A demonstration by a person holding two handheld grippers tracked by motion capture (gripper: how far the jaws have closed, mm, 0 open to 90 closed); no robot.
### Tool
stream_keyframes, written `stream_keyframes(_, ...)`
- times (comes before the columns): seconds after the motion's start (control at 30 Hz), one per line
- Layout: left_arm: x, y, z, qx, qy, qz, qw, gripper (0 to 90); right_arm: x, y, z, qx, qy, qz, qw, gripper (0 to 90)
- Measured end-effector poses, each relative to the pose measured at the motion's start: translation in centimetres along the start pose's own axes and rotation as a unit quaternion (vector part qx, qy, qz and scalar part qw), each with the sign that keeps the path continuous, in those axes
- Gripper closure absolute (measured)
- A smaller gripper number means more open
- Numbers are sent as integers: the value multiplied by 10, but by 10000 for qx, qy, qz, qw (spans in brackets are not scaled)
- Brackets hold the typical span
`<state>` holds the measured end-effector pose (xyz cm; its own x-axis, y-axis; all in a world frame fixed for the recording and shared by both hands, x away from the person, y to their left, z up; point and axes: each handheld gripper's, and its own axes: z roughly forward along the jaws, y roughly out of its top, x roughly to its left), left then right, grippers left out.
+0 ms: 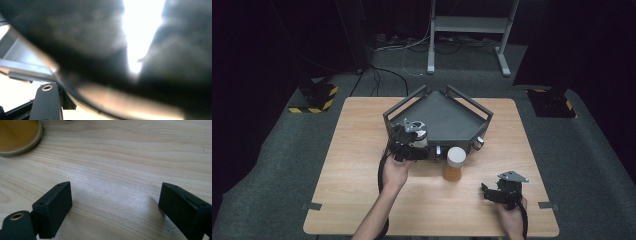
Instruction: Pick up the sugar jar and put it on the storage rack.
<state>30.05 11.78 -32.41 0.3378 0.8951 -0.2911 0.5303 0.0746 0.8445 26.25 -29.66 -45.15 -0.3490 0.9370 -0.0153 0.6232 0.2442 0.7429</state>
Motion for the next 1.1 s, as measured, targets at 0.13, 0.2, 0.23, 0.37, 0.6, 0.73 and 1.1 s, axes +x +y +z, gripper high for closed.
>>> stream_keyframes(0.13,10,32,-3,703,56,1075,9917,314,0,0,0,0,0,-2,10000,114)
stream_keyframes(0.2,11,38,-1,788,74,1155,9901,314,0,0,0,-1,0,-2,10000,114)
stream_keyframes(0.23,6,27,4,428,136,790,9959,314,0,0,0,-1,-1,3,10000,114)
stream_keyframes(0.37,9,40,9,695,168,977,9926,314,0,0,0,0,-1,6,10000,114)
stream_keyframes(0.6,16,65,17,1272,210,1404,9817,314,0,0,0,-1,-1,4,10000,114)
stream_keyframes(0.73,17,67,25,1265,312,1335,9825,314,0,0,0,0,-1,3,10000,114)
stream_keyframes(1.1,19,72,42,1335,584,1229,9817,314,0,0,0,-1,-1,2,10000,114)
